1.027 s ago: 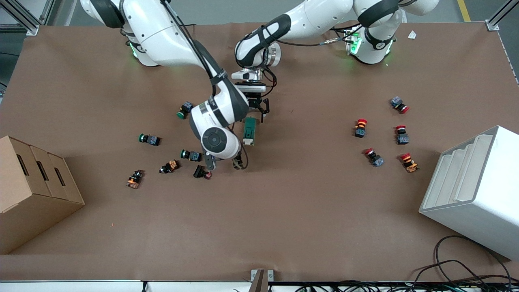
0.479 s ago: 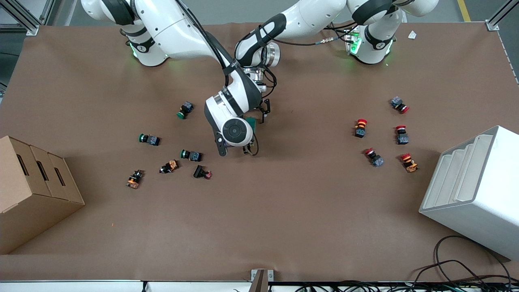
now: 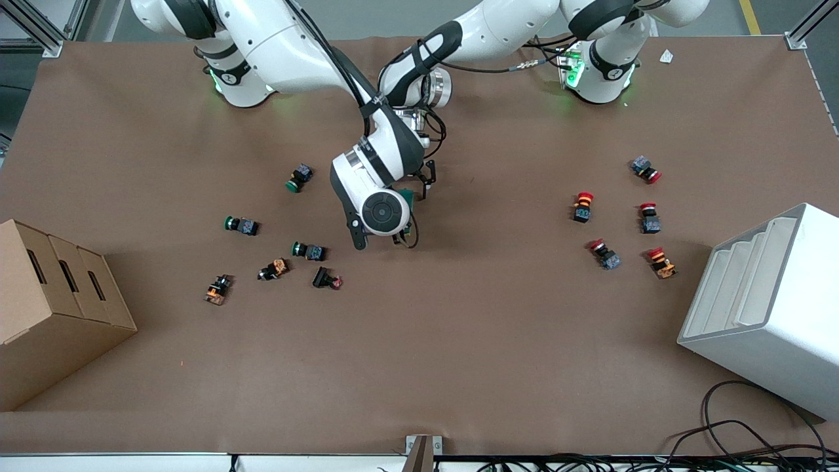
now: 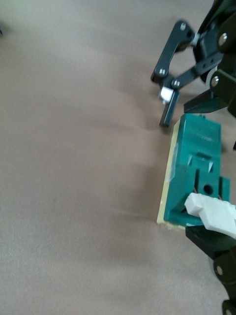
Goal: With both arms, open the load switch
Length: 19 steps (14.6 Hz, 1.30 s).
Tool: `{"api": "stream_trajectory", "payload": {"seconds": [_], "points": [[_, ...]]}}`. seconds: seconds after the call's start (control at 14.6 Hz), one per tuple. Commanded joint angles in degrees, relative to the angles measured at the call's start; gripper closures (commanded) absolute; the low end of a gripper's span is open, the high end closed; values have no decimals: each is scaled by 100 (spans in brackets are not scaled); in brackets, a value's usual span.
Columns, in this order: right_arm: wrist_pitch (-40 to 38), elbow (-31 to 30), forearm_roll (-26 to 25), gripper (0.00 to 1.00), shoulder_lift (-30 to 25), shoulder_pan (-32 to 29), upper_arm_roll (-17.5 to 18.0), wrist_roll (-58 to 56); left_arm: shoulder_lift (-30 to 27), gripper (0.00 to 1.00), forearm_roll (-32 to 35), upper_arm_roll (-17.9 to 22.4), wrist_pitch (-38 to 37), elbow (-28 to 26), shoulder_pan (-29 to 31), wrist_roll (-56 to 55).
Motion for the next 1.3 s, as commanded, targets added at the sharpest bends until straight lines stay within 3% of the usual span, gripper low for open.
{"api": "stream_trajectory", "payload": {"seconds": [0.0, 1.03, 1.23], "points": [[-609, 124, 139, 0, -125, 22, -40, -69, 53, 0, 102, 20, -123, 60, -69, -34], [-830, -394, 104, 0, -37, 452, 75, -122, 9, 0, 32, 20, -158, 25, -33, -34], [-1109, -307, 34, 0, -168, 147, 5, -838, 18, 0, 23, 11, -158, -2, -51, -78]]}}
